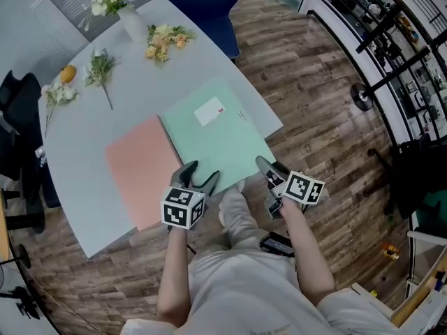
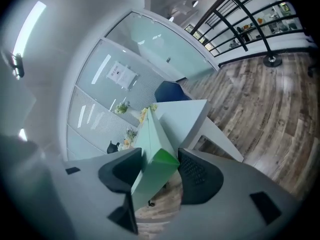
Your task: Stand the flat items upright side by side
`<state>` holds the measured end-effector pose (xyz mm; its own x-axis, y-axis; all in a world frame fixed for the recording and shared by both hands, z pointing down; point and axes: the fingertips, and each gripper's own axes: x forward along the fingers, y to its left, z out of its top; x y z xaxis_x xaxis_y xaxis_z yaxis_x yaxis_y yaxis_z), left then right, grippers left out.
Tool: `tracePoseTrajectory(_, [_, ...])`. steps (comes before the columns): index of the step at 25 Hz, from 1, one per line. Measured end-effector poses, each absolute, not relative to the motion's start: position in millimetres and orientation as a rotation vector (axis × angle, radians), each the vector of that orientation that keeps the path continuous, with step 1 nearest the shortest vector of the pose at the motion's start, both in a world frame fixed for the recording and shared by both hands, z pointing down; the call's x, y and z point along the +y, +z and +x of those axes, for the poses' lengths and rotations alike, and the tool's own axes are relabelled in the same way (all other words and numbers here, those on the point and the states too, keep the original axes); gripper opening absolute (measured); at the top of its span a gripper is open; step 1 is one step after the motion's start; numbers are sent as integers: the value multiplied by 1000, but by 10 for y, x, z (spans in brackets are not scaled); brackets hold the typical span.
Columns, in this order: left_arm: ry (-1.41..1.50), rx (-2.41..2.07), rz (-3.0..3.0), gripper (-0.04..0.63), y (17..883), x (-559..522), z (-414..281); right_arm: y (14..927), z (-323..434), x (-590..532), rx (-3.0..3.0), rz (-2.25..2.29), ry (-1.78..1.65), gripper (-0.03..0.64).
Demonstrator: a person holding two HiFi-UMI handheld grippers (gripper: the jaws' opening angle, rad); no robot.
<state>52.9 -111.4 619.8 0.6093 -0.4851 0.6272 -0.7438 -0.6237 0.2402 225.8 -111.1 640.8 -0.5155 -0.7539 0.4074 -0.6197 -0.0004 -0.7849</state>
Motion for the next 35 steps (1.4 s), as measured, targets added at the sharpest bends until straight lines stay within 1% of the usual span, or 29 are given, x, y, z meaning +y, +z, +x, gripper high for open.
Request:
tracePoseTrajectory(15, [711,-952,2351,275,6186,-1113,517,5956,2138,-1152,2280,-1616,-1375,241])
tracePoseTrajectory(35, [632,-901,2339,275,6094,-1220,756,5447,2050,-1299,2532,-1758,-1089,241])
